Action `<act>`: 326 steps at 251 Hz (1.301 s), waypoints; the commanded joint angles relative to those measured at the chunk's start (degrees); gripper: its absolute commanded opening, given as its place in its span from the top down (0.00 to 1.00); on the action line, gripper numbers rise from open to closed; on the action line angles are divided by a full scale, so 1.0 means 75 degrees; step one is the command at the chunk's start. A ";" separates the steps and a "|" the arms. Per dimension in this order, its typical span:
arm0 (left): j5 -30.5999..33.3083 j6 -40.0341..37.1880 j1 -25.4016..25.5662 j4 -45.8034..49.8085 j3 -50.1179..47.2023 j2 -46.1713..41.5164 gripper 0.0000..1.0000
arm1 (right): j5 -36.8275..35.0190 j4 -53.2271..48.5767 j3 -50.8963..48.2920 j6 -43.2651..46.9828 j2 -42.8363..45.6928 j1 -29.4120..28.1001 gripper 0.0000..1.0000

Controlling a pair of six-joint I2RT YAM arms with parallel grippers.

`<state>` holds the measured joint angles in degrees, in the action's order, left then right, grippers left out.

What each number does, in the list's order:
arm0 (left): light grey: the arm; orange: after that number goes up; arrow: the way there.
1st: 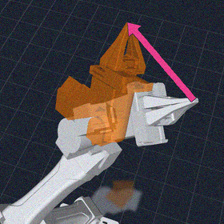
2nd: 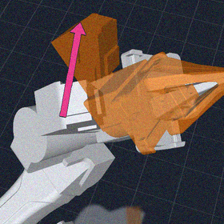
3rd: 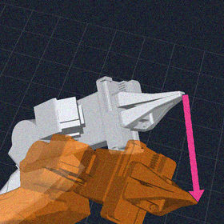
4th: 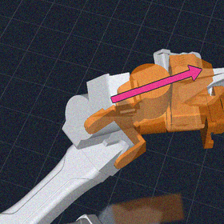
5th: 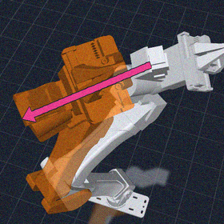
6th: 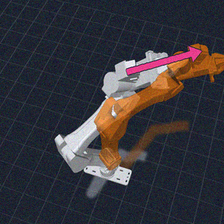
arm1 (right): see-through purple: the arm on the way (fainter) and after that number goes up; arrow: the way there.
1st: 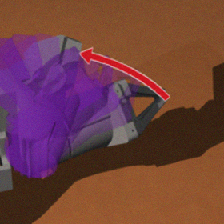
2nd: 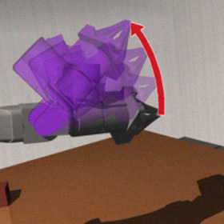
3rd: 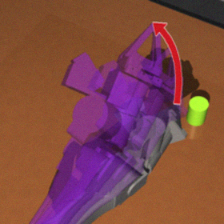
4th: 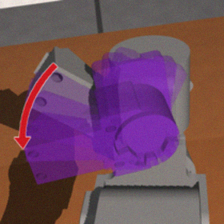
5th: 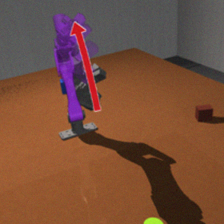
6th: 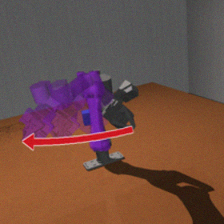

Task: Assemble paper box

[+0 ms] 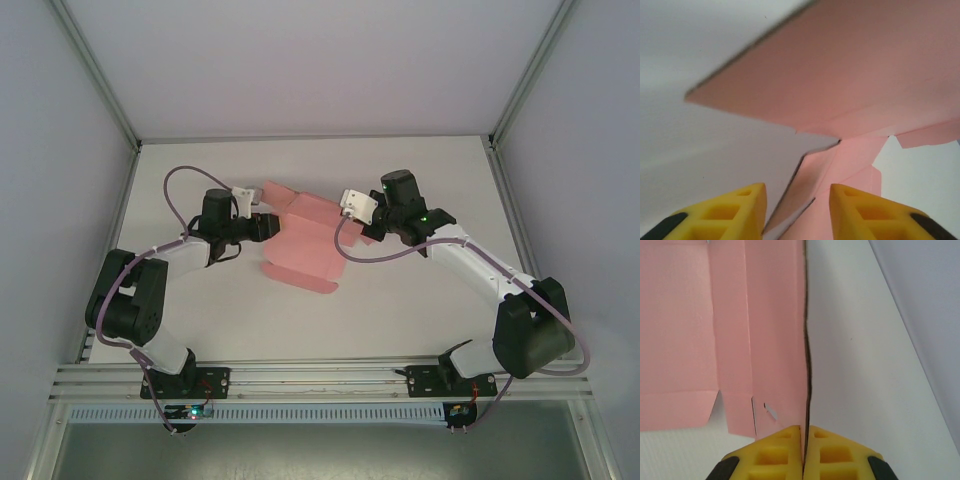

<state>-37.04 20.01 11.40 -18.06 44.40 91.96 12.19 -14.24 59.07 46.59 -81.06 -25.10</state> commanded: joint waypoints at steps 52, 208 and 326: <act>0.0090 -0.0096 0.0094 -0.0716 0.0072 -0.0165 0.65 | 0.0486 -0.0211 0.0257 -0.0127 0.0043 0.0044 1.00; 0.4099 -0.1993 0.2309 0.0002 0.0138 -0.0863 0.99 | 0.0194 -0.0367 0.0327 -0.0368 -0.0055 -0.0034 1.00; 0.6956 -0.2637 0.3758 -0.0105 0.0318 -0.0463 0.95 | -0.0501 -0.0083 0.0117 -0.0437 -0.0147 -0.0190 1.00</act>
<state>11.88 3.31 36.64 -15.38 44.05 87.77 8.10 -16.91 60.25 44.69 -81.17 -24.91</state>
